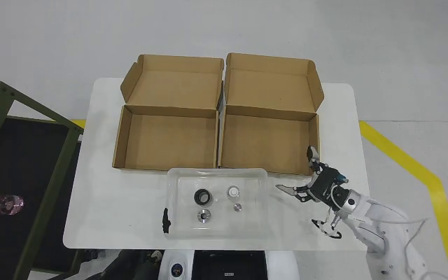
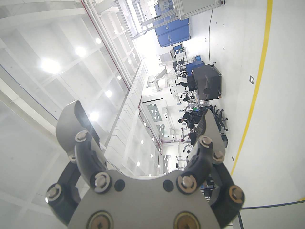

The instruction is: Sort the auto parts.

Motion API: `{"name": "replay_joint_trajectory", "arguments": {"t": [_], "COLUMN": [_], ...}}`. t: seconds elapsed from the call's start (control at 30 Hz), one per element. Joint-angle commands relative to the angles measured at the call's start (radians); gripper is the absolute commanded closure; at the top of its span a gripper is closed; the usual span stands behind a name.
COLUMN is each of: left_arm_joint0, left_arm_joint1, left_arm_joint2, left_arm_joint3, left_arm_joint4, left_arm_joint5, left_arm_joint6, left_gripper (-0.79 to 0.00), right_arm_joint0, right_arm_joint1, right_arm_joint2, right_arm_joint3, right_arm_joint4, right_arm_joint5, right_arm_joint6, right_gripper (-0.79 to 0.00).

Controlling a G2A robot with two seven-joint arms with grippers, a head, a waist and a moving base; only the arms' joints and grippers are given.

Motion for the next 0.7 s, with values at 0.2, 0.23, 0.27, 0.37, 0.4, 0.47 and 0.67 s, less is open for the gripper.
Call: {"name": "replay_joint_trajectory", "arguments": {"t": [0.2,0.23,0.27,0.37,0.4,0.47,0.67], "left_arm_joint0": [0.000,0.000,0.000,0.000,0.000,0.000,0.000], "left_arm_joint1": [0.000,0.000,0.000,0.000,0.000,0.000,0.000], "left_arm_joint2": [0.000,0.000,0.000,0.000,0.000,0.000,0.000], "left_arm_joint3": [0.000,0.000,0.000,0.000,0.000,0.000,0.000], "left_arm_joint4": [0.000,0.000,0.000,0.000,0.000,0.000,0.000], "left_arm_joint5": [0.000,0.000,0.000,0.000,0.000,0.000,0.000], "left_arm_joint6": [0.000,0.000,0.000,0.000,0.000,0.000,0.000], "left_gripper": [-0.785,-0.785,-0.785,-0.785,-0.785,-0.785,-0.785], "right_arm_joint0": [0.118,0.131,0.143,0.175,0.183,0.198,0.228], "right_arm_joint1": [0.005,0.004,0.004,0.005,0.005,0.007,0.011], "right_arm_joint2": [-0.153,-0.175,-0.195,-0.250,-0.264,-0.292,-0.367], "right_arm_joint3": [-0.023,-0.023,-0.022,-0.027,-0.025,-0.029,-0.037], "right_arm_joint4": [0.043,0.045,0.044,0.025,0.020,0.002,-0.034], "right_arm_joint5": [-0.115,-0.121,-0.127,-0.140,-0.144,-0.166,-0.170], "right_arm_joint6": [0.122,0.135,0.149,0.194,0.205,0.233,0.286], "right_gripper": [-0.785,-0.785,-0.785,-0.785,-0.785,-0.785,-0.785]}}
